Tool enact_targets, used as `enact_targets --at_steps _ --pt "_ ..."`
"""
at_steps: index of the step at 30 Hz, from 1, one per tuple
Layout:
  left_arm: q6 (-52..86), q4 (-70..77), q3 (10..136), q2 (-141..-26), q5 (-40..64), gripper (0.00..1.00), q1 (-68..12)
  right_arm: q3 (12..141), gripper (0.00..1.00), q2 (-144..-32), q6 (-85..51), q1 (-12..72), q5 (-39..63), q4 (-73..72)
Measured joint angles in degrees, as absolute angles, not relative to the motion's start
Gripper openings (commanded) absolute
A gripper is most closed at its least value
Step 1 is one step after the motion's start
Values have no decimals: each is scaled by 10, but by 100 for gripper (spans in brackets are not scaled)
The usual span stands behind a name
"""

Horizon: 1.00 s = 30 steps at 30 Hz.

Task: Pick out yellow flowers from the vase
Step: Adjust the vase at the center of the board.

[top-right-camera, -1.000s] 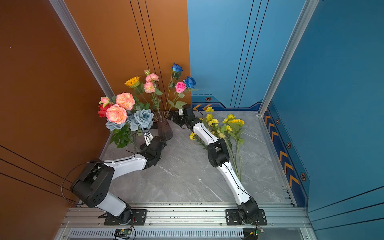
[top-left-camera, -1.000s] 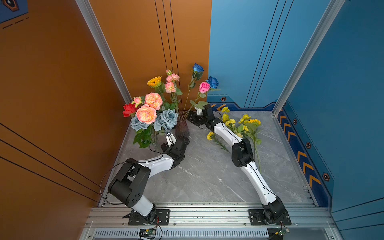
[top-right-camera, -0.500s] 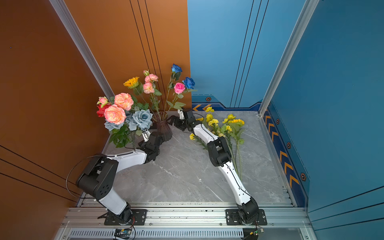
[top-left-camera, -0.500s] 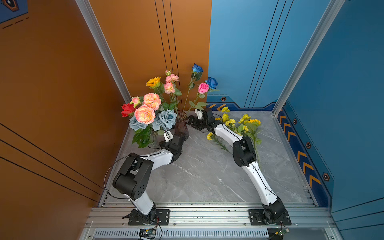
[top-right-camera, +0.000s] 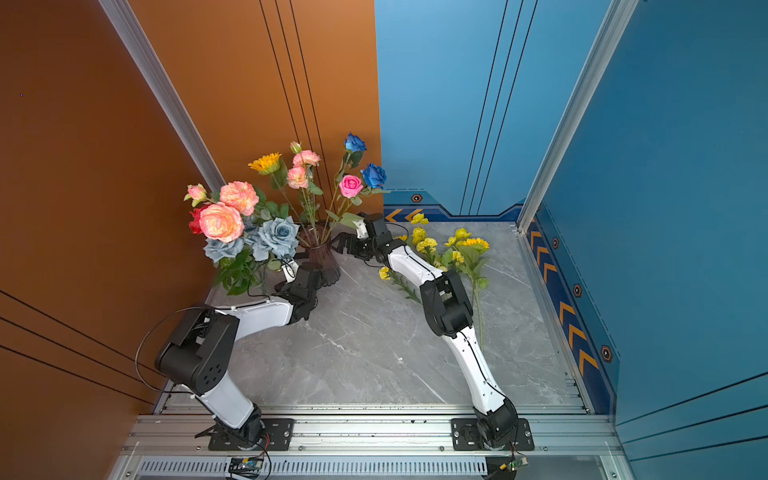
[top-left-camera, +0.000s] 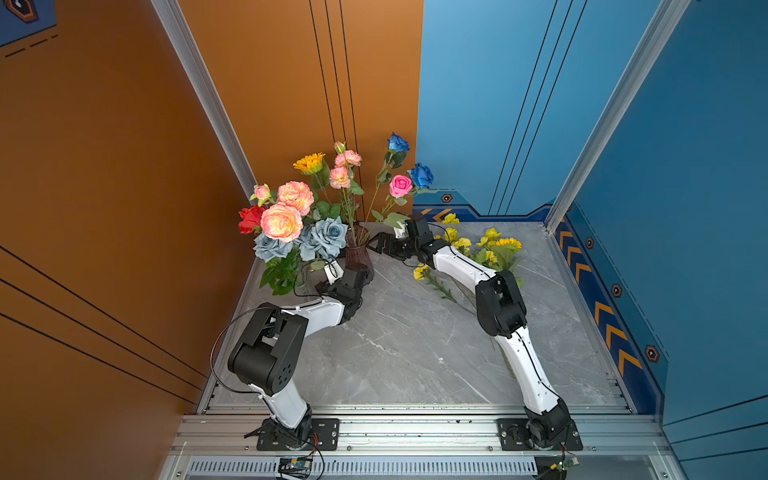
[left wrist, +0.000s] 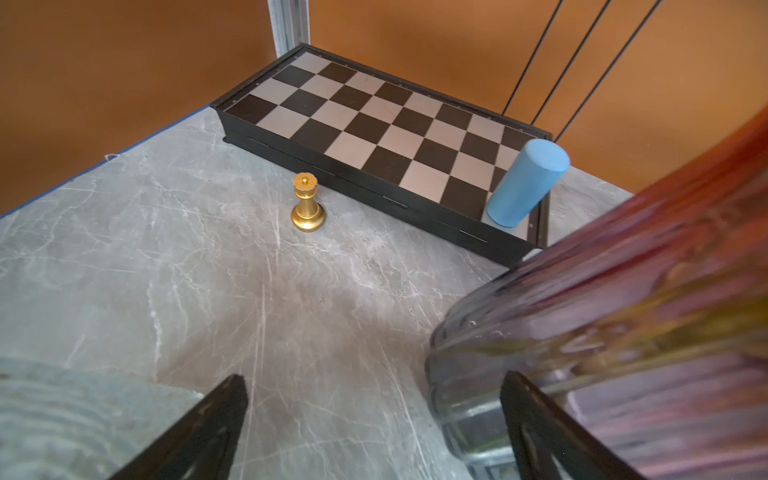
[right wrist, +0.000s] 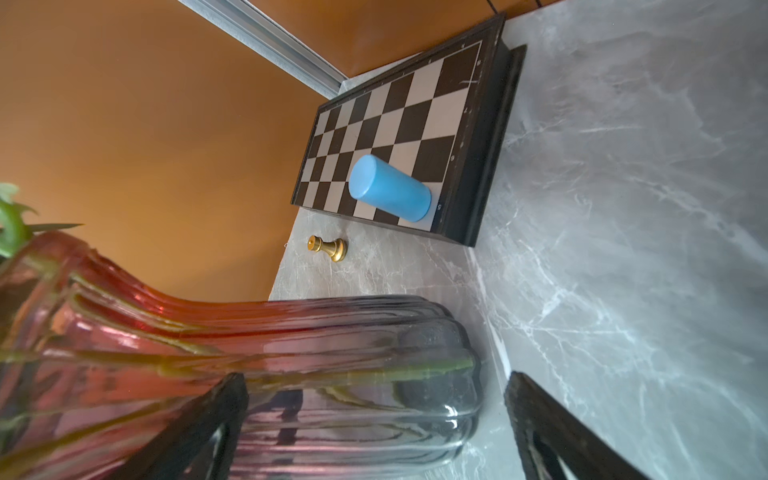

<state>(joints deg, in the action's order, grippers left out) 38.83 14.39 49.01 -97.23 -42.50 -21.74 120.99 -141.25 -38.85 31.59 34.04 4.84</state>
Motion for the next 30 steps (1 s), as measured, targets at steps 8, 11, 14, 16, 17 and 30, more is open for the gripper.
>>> enact_targets --at_steps 8,11,14,16,17,30 --pt "384 144 508 -1001 -413 98 -202 1202 100 -1407 -381 315 341 49" --pt "384 144 510 -1003 -408 98 -201 1219 100 -1411 -382 312 340 52" --pt "384 144 510 -1003 -402 98 -200 1264 100 -1424 -384 307 338 53" --pt "384 144 510 -1003 -396 98 -201 1289 100 -1431 -386 305 337 53" --pt "383 144 510 -1002 -393 98 -201 1296 100 -1432 -386 303 336 53" --pt "319 144 489 -888 -333 98 -310 1209 100 -1373 -344 299 297 99"
